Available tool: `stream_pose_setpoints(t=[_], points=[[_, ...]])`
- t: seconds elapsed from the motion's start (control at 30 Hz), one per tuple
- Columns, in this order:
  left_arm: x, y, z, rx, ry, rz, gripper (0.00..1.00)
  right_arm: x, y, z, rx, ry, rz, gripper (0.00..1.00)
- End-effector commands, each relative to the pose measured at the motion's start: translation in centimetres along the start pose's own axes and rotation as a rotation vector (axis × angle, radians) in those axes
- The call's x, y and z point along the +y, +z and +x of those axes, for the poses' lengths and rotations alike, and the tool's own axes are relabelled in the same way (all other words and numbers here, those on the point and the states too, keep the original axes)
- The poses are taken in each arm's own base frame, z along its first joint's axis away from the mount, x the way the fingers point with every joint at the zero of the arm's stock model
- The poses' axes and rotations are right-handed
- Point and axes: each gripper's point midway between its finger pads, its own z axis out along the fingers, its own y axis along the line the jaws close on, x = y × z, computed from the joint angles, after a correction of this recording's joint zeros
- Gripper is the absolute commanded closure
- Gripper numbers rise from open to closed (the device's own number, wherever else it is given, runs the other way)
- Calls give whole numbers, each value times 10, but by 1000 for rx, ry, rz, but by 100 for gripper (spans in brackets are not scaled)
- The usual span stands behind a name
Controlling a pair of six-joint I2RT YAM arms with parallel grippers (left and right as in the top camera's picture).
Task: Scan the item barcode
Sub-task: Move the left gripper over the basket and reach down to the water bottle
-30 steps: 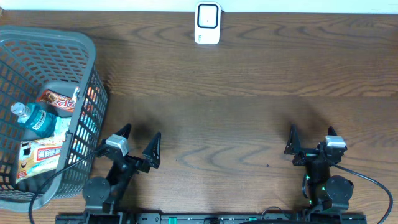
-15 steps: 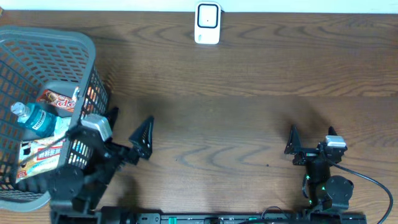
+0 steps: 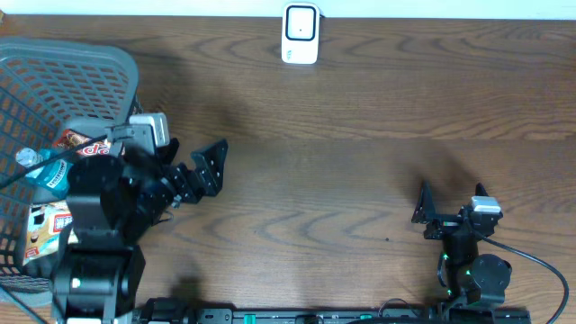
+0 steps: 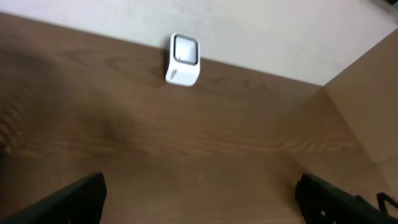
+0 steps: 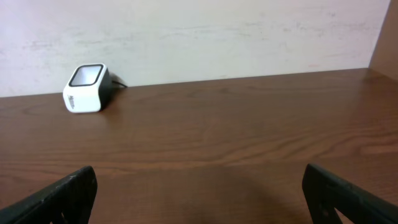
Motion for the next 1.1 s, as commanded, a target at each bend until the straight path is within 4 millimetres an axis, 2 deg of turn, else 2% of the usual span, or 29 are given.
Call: stream_pose_setpoints(t=[0.0,0.07,0.17,0.27,0.33,0.43,0.57,0.83,0.93,1.07], points=[[-17,-12,-30,-49,25,27,2,-1,0,1,1,-6,5,1],[-20,-16,-45,-53,23,6,2,-1,0,1,1,-6,5,1],[-2,-27,-72,-76,7,-170,2,-1,0,1,1,-6,5,1],[32,-49,-97,-106,-8,-444,2,-1,0,1,1,-6,4,1],[61,-71,-109,-135,-37,-659,2,-1,0,1,1,-6,5,1],[99,-100,-118,-174,-108,-925,2,-1,0,1,1,-6,5,1],[143,-117,-112,-198,-282,-1108,2,-1,0,1,1,-6,5,1],[227,-143,-69,-182,-700,-1394,2,-1,0,1,1,-6,5,1],[251,-139,-56,-129,-784,-1419,2,-1,0,1,1,-6,5,1],[278,-123,-41,-50,-873,-1403,2,-1,0,1,1,-6,5,1]])
